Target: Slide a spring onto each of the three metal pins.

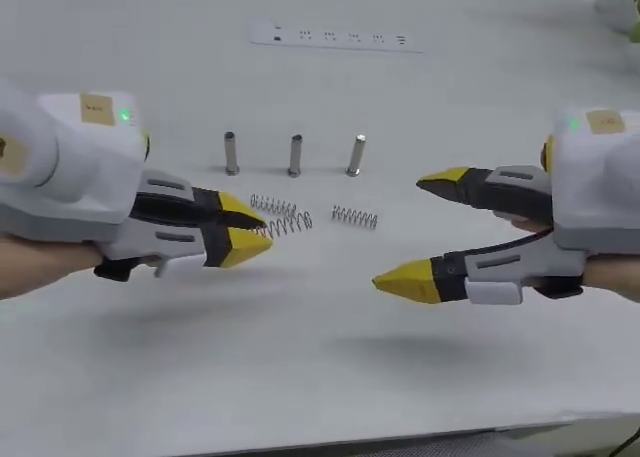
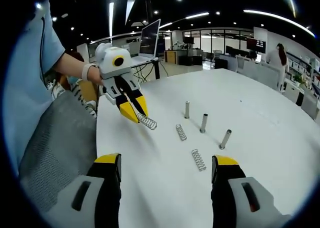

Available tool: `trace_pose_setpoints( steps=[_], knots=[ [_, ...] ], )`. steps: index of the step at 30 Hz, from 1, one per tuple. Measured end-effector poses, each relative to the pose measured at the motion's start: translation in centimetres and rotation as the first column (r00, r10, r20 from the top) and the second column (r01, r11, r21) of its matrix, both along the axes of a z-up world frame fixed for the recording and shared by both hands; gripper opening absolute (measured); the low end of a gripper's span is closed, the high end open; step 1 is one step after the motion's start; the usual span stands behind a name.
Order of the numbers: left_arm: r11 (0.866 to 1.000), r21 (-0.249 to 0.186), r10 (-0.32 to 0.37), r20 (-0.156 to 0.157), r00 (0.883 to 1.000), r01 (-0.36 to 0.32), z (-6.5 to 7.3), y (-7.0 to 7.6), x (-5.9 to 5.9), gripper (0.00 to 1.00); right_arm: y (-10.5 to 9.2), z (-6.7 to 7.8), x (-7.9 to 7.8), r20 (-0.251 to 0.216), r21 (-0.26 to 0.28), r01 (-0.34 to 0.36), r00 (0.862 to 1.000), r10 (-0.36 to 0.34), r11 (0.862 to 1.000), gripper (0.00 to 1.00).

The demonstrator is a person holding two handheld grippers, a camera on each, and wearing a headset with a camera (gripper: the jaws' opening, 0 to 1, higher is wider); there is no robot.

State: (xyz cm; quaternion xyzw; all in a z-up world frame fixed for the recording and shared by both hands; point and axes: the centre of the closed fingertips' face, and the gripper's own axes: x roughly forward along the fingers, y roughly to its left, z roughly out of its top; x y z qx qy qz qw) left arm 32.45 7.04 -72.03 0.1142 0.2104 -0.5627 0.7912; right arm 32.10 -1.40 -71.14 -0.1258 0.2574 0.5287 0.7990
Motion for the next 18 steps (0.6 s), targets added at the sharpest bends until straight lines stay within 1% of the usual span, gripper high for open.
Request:
trace_pose_setpoints(
  steps=[5,10,14,18],
  knots=[
    [1.000,-0.007,0.000,-0.002,1.000,0.000,0.1,-0.2,0.0,0.01,1.5,0.2,0.0,0.001,0.004,-0.052,0.999,0.052,0.999,0.60],
    [1.000,-0.016,-0.009,-0.002,1.000,0.009,0.2,-0.8,-0.2,0.01,2.8,0.0,0.0,-0.015,0.012,-0.083,0.996,0.083,0.996,0.49],
    [1.000,-0.018,-0.024,0.000,1.000,0.024,0.3,-1.1,-0.5,0.01,3.5,0.0,-0.2,-0.014,0.009,-0.112,0.994,0.112,0.994,0.46],
    [0.999,-0.019,-0.036,0.001,0.999,0.036,0.4,-1.3,-0.6,0.01,3.9,0.1,-0.4,-0.020,0.012,-0.134,0.991,0.134,0.991,0.38]
  ],
)
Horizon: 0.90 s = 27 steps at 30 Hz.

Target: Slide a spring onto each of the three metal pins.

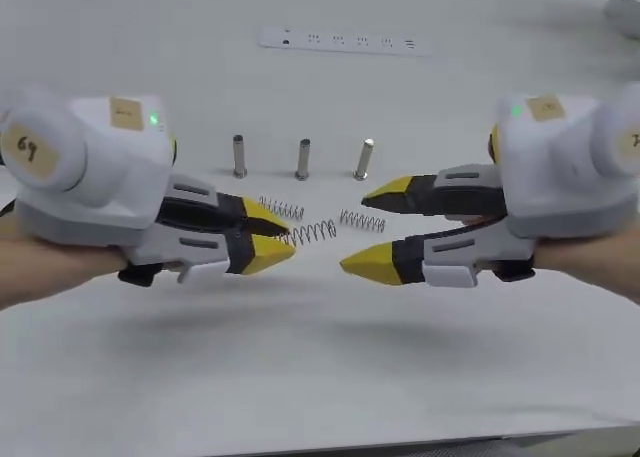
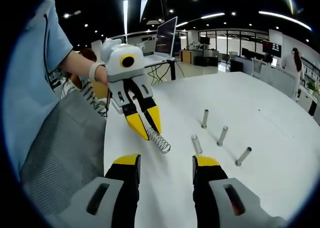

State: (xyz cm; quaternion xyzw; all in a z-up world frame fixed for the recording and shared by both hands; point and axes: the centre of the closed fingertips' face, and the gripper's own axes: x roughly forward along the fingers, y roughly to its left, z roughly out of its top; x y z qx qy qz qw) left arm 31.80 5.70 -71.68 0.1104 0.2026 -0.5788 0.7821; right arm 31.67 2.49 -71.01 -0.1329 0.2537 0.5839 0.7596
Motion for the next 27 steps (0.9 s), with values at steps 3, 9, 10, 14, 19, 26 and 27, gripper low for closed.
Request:
trace_pose_setpoints(
  steps=[3,9,10,14,19,26,27],
  knots=[
    [1.000,-0.004,-0.003,-0.001,1.000,0.003,0.1,-0.1,0.0,0.01,0.2,0.0,0.0,0.002,-0.001,-0.006,1.000,0.006,1.000,0.38],
    [1.000,-0.006,-0.008,-0.003,1.000,0.008,0.1,-0.2,-0.1,0.02,0.7,-0.1,-0.1,0.001,-0.002,-0.023,1.000,0.023,1.000,0.32],
    [1.000,-0.005,-0.010,-0.002,1.000,0.010,0.1,-0.2,-0.2,0.02,0.8,-0.2,-0.1,0.000,-0.002,-0.025,1.000,0.025,1.000,0.31],
    [1.000,-0.004,-0.014,-0.006,1.000,0.014,0.0,-0.2,-0.3,0.02,1.2,-0.3,-0.2,-0.007,0.000,-0.040,0.999,0.040,0.999,0.23],
    [1.000,-0.004,-0.016,-0.008,1.000,0.016,0.0,-0.2,-0.3,0.02,1.5,-0.5,-0.3,-0.024,0.005,-0.055,0.998,0.055,0.999,0.17],
    [0.999,-0.003,-0.033,-0.014,0.999,0.033,-0.1,-0.3,-0.6,0.02,1.5,-0.6,-0.6,-0.031,-0.005,-0.078,0.996,0.078,0.997,0.12],
    [0.999,-0.002,-0.034,-0.014,0.999,0.034,-0.2,-0.3,-0.7,0.02,1.5,-0.7,-0.7,-0.033,-0.006,-0.081,0.996,0.080,0.997,0.11]
  ],
)
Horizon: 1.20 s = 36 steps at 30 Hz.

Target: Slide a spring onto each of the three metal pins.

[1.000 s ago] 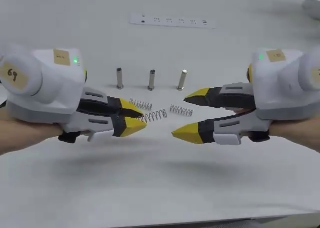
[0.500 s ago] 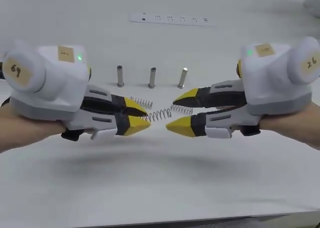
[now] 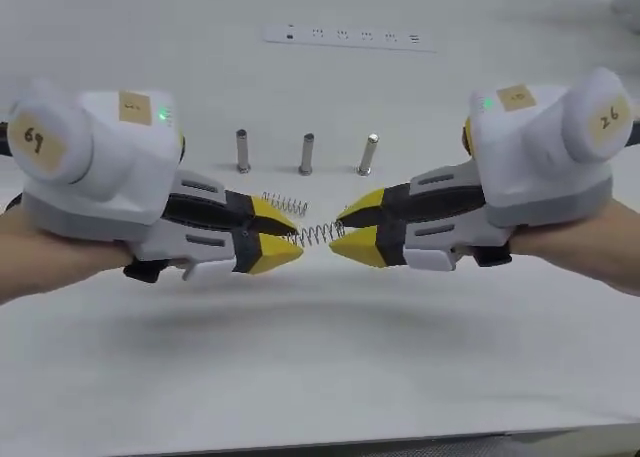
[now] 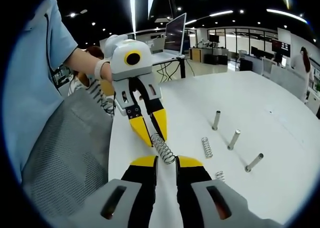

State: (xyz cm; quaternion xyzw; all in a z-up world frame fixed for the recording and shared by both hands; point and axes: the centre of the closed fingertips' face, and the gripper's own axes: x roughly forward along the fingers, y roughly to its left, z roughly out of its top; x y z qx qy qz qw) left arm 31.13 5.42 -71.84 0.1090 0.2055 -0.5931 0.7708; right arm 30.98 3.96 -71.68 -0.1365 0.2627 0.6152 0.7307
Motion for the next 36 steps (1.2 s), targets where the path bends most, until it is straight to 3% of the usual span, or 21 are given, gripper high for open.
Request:
trace_pose_setpoints(
  steps=[15,24,31,36],
  knots=[
    [1.000,0.008,-0.013,-0.008,1.000,0.013,-0.2,-0.2,-0.2,0.02,-0.1,0.2,-0.1,0.011,-0.028,-0.039,0.999,0.039,0.999,0.09],
    [1.000,0.013,-0.012,-0.015,1.000,0.012,-0.4,-0.3,-0.3,0.01,0.2,0.7,-0.1,0.050,-0.063,-0.079,0.995,0.082,0.995,0.09],
    [1.000,0.007,-0.010,-0.015,1.000,0.010,-0.3,-0.4,-0.2,0.01,0.9,1.7,-0.2,0.063,-0.058,-0.099,0.993,0.102,0.993,0.08],
    [1.000,0.016,-0.014,-0.014,1.000,0.014,-0.4,-0.3,-0.2,0.01,1.3,1.7,-0.2,0.071,-0.063,-0.110,0.991,0.114,0.992,0.08]
  ],
)
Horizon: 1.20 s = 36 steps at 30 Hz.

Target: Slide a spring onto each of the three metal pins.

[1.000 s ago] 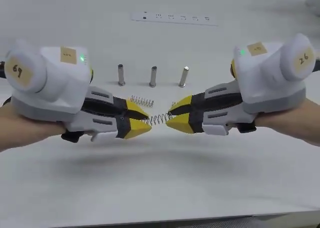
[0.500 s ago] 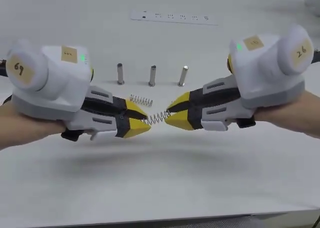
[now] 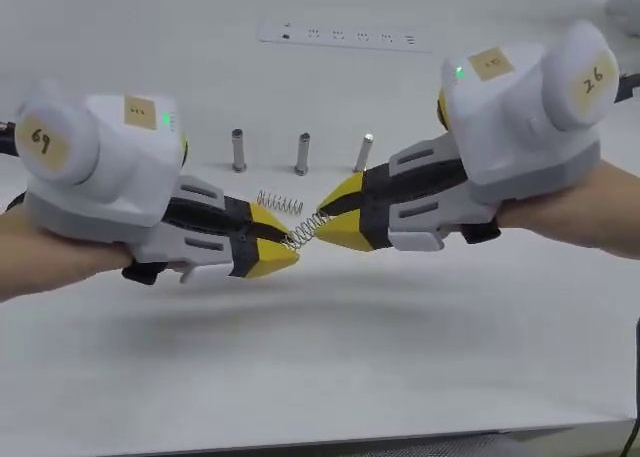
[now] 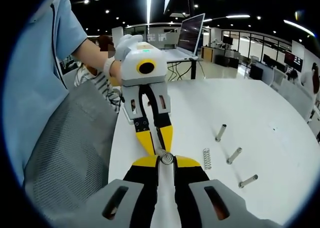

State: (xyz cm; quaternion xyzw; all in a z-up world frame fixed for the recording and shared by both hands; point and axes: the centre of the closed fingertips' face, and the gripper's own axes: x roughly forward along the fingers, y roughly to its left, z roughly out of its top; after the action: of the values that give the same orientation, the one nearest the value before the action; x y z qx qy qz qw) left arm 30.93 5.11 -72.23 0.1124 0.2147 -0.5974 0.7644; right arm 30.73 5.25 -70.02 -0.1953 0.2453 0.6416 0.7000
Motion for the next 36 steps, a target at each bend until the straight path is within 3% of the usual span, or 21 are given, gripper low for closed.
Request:
trace_pose_setpoints(
  steps=[12,29,33,36],
  knots=[
    [1.000,-0.004,-0.001,0.000,1.000,0.001,0.3,0.0,0.0,0.01,1.1,1.2,-0.4,0.024,0.006,-0.027,0.999,0.027,1.000,0.09],
    [1.000,0.004,-0.004,-0.007,1.000,0.004,0.0,0.2,-0.1,0.00,1.0,1.0,-0.5,0.018,-0.001,-0.037,0.999,0.037,0.999,0.09],
    [0.999,0.024,-0.022,-0.001,1.000,0.022,-0.3,0.2,-0.4,0.00,1.0,1.0,-0.4,0.016,-0.008,-0.043,0.999,0.043,0.999,0.28],
    [0.999,0.034,-0.030,0.000,1.000,0.030,-0.6,0.2,-0.6,0.00,0.7,0.9,-0.4,0.039,-0.041,-0.068,0.997,0.070,0.997,0.26]
  ],
)
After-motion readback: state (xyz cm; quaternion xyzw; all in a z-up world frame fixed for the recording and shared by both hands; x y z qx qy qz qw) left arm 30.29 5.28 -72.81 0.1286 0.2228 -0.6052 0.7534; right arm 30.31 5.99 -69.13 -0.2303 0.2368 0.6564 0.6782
